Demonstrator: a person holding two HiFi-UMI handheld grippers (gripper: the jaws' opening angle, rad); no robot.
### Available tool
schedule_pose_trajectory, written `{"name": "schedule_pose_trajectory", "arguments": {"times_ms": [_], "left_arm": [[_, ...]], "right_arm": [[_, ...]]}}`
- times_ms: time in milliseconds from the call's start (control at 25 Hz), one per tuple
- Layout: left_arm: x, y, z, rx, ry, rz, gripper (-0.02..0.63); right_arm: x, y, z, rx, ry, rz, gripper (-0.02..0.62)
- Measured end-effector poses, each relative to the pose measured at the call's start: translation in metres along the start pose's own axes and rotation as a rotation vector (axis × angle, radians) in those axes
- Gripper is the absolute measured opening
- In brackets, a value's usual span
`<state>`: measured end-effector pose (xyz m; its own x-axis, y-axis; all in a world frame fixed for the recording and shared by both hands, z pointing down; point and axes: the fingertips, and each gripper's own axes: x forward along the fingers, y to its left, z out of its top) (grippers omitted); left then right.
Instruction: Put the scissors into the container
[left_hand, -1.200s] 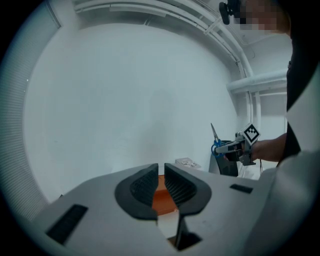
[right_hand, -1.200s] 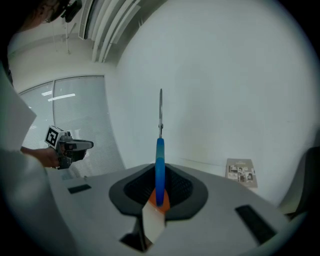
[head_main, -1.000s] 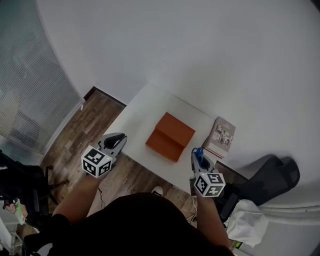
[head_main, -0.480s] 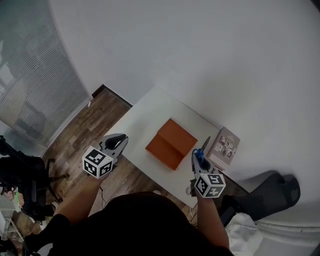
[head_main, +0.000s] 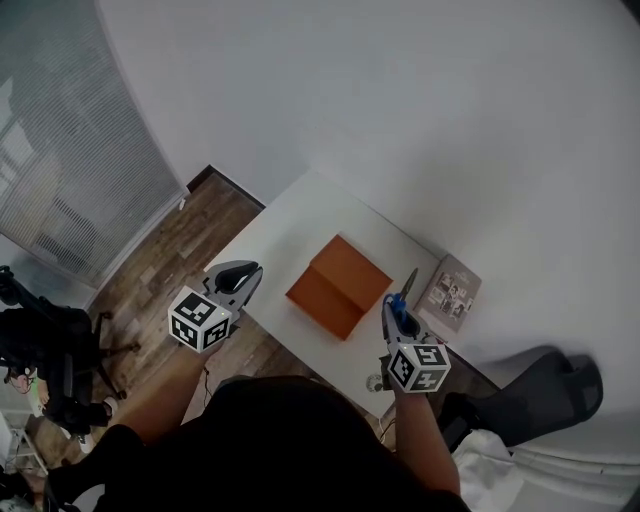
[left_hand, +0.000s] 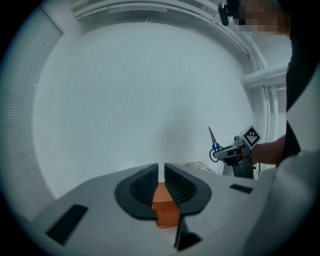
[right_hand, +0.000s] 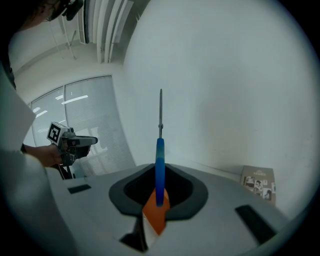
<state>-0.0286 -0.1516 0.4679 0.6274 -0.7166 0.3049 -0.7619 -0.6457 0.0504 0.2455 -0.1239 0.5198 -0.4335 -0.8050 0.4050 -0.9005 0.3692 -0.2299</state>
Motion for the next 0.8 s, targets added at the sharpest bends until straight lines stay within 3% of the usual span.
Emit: {"name": "schedule_pose_trajectory", "arguments": {"times_ms": [280, 800], "left_arm": [[0.009, 0.014, -0.001, 0.007, 0.015, -0.021, 0.044], [0.053, 0.075, 0.010, 0.013, -0.008, -0.145, 0.044]], "right_arm": [[0.011, -0.002, -0.002, 0.021, 0.000, -0.024, 0.045], [0.045, 0.003, 0.017, 0.028, 0.007, -0.157, 0.045]]}}
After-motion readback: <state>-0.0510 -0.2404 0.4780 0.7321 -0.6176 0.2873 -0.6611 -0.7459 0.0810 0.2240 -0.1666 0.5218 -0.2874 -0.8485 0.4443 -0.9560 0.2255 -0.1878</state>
